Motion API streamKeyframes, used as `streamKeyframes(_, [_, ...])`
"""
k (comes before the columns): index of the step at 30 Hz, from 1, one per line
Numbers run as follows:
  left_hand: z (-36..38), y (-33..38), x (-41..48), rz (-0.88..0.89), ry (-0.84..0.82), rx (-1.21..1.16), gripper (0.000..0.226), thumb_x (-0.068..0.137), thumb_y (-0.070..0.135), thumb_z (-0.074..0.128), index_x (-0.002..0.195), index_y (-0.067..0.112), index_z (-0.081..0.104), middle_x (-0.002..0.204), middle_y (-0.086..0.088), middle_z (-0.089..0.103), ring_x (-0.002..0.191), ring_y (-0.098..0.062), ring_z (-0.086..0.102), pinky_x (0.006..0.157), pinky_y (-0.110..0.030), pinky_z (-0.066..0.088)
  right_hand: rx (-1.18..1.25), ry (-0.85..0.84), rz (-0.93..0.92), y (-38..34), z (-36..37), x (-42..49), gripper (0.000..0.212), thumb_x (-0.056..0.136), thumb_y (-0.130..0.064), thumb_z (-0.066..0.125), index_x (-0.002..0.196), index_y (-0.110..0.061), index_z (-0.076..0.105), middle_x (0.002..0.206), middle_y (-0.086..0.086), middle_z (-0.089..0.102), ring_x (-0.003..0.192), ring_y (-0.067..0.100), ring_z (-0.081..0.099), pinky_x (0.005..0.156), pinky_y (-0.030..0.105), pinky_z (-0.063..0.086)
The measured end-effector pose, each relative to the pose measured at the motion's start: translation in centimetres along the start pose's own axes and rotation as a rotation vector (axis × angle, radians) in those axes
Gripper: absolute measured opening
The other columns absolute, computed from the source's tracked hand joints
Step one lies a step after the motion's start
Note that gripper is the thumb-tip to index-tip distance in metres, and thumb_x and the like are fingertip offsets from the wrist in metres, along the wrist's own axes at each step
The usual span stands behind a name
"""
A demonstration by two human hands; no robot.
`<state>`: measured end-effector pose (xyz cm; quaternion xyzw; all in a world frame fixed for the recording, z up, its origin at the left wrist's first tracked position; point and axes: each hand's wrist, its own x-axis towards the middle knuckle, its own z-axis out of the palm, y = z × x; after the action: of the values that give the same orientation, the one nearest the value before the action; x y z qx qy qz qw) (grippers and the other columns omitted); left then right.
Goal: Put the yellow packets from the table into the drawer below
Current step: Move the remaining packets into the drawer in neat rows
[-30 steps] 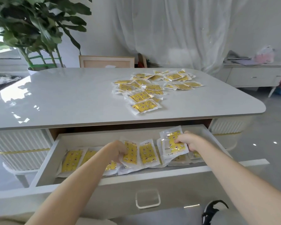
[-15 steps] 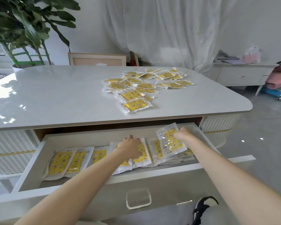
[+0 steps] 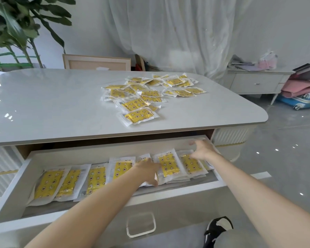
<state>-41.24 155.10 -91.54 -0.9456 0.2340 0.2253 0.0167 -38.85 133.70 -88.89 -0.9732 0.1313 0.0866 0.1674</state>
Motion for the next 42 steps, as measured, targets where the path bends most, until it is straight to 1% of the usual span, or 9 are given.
streamKeyframes(3, [0.3,-0.1,-0.1,0.0,0.023,0.024,0.072,0.088,0.043,0.06,0.148,0.028,0.023,0.143,-0.01,0.033,0.129,-0.031,0.043,0.099,-0.043,0.044,-0.122,-0.288,-0.184,-0.6,0.5,-0.8,0.079,0.07,-0.028,0.08,0.138,-0.041,0.042,0.15,0.003,0.033,0.136,0.029,0.035,0.109,0.044,0.037])
streamKeyframes(6, [0.4,-0.5,-0.2,0.01,0.036,0.004,0.076,0.087,0.044,0.06,0.15,0.03,0.019,0.144,-0.008,0.032,0.13,-0.03,0.042,0.099,-0.044,0.044,-0.222,-0.422,-0.231,-0.8,1.0,-1.6,0.094,0.073,-0.015,0.081,0.148,-0.035,0.028,0.156,-0.002,0.024,0.141,0.025,0.03,0.11,0.037,0.036])
streamKeyframes(13, [0.1,-1.1,-1.3,0.028,0.026,-0.037,0.079,0.089,0.044,0.059,0.151,0.023,0.016,0.156,-0.005,0.018,0.142,-0.025,0.028,0.11,-0.046,0.033,-0.327,-0.267,-0.172,-0.1,1.1,-2.1,0.095,0.076,-0.003,0.074,0.151,-0.03,0.022,0.149,0.006,0.037,0.128,0.027,0.047,0.097,0.032,0.048])
streamKeyframes(17, [-0.6,-1.1,-2.2,0.015,0.071,-0.107,0.069,0.093,0.05,0.048,0.151,0.025,0.02,0.154,0.0,0.03,0.139,-0.023,0.034,0.109,-0.042,0.036,-0.255,-0.175,-0.205,-0.9,0.9,-2.4,0.076,0.08,0.002,0.065,0.144,-0.028,0.038,0.143,0.003,0.046,0.121,0.024,0.053,0.089,0.031,0.051])
streamKeyframes(21, [-2.4,-1.4,-3.4,-0.009,0.142,-0.183,0.051,0.095,0.041,0.047,0.143,0.027,0.037,0.142,0.001,0.047,0.129,-0.021,0.046,0.101,-0.035,0.042,-0.095,-0.141,-0.27,-3.0,-0.8,-3.6,0.05,0.087,-0.005,0.059,0.134,-0.021,0.052,0.135,0.002,0.055,0.121,0.02,0.053,0.1,0.036,0.047])
streamKeyframes(27, [-8.7,-2.6,-6.6,0.003,0.157,-0.112,0.043,0.093,0.035,0.052,0.134,0.022,0.051,0.135,0.003,0.053,0.122,-0.018,0.051,0.101,-0.029,0.04,-0.042,-0.119,-0.454,-8.0,-4.5,-6.8,0.033,0.089,-0.007,0.051,0.113,-0.018,0.069,0.12,0.0,0.065,0.108,0.015,0.06,0.088,0.025,0.049])
streamKeyframes(32, [-13.1,-6.1,-9.0,-0.056,0.297,-0.294,0.029,0.09,0.031,0.054,0.117,0.022,0.063,0.103,0.0,0.068,0.085,-0.018,0.065,0.083,-0.03,0.053,0.006,0.023,-0.527,-11.3,-6.7,-7.7,0.028,0.091,-0.012,0.051,0.111,-0.02,0.068,0.114,0.001,0.065,0.102,0.017,0.062,0.079,0.024,0.048])
streamKeyframes(35, [-13.9,-7.9,-9.2,-0.105,0.451,-0.484,0.027,0.09,0.021,0.052,0.113,0.015,0.065,0.101,-0.005,0.071,0.075,-0.019,0.062,0.065,-0.025,0.05,0.082,0.152,-0.543,-13.3,-6.5,-6.9,0.029,0.091,-0.015,0.05,0.116,-0.021,0.064,0.117,0.003,0.063,0.102,0.02,0.061,0.086,0.034,0.052])
streamKeyframes(42, [-13.4,-11.0,-5.7,-0.258,0.652,-0.612,0.039,0.095,0.016,0.047,0.134,0.014,0.048,0.139,-0.007,0.047,0.122,-0.024,0.049,0.096,-0.029,0.04,0.094,0.014,-0.662,-15.9,-3.5,-2.8,0.042,0.099,-0.026,0.043,0.141,-0.027,0.044,0.147,-0.004,0.042,0.133,0.018,0.042,0.106,0.038,0.04])
